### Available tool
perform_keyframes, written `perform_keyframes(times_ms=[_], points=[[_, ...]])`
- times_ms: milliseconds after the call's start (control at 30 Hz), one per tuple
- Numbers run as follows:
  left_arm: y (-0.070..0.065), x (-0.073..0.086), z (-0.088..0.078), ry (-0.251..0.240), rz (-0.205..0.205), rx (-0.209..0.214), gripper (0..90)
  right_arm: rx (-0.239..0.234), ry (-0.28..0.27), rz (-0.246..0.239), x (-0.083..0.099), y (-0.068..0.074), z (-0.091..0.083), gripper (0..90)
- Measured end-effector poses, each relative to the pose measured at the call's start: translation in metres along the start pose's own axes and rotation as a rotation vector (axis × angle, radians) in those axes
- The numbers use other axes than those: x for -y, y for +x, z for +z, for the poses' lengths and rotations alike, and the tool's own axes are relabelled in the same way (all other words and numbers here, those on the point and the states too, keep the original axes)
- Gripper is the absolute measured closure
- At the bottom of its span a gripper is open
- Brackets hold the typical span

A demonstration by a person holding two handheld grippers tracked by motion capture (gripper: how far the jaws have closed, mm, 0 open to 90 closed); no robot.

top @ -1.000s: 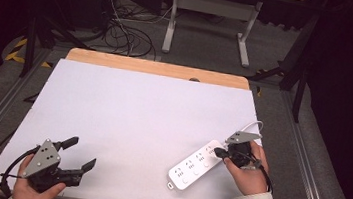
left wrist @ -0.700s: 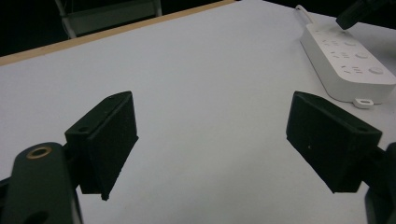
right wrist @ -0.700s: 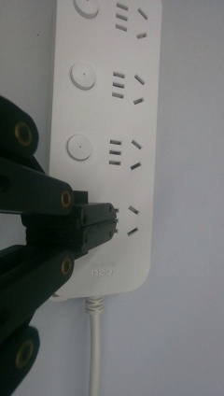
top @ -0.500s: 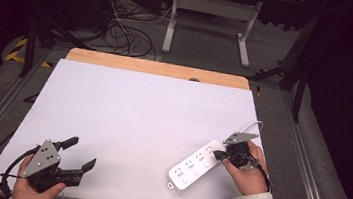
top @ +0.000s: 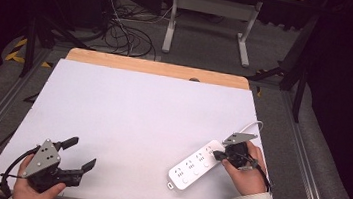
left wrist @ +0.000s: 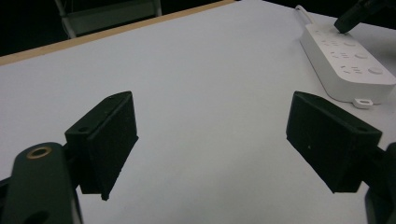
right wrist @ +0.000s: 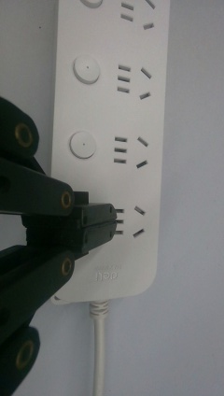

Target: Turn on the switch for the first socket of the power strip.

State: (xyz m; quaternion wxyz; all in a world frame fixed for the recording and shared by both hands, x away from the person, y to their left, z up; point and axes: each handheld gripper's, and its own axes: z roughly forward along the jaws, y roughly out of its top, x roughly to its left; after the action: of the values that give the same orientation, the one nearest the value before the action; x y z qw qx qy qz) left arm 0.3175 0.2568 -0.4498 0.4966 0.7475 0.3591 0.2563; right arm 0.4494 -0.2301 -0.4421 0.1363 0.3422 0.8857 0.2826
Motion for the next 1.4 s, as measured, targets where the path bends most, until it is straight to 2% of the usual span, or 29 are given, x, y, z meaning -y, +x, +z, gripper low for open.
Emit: perform_keyframes(times_ms=[333,467,1400], points=[[-0.0001,0.0,0.0,-0.002,-0.002,0.0,17.0,0.018,0.014,-0.014,-0.0004,0.003,0.0014,90.0],[-0.0005,-0.0001,-0.0001,-0.003,-0.002,0.0,17.0,0.004,0.022,0.007,-0.0003,0.0022,0.0015,90.0],[0.0,-0.0001,-0.0008,-0.003,0.003,0.001,17.0,-0.009,0.022,0.042,0.0014,-0.0001,0.0023,90.0]])
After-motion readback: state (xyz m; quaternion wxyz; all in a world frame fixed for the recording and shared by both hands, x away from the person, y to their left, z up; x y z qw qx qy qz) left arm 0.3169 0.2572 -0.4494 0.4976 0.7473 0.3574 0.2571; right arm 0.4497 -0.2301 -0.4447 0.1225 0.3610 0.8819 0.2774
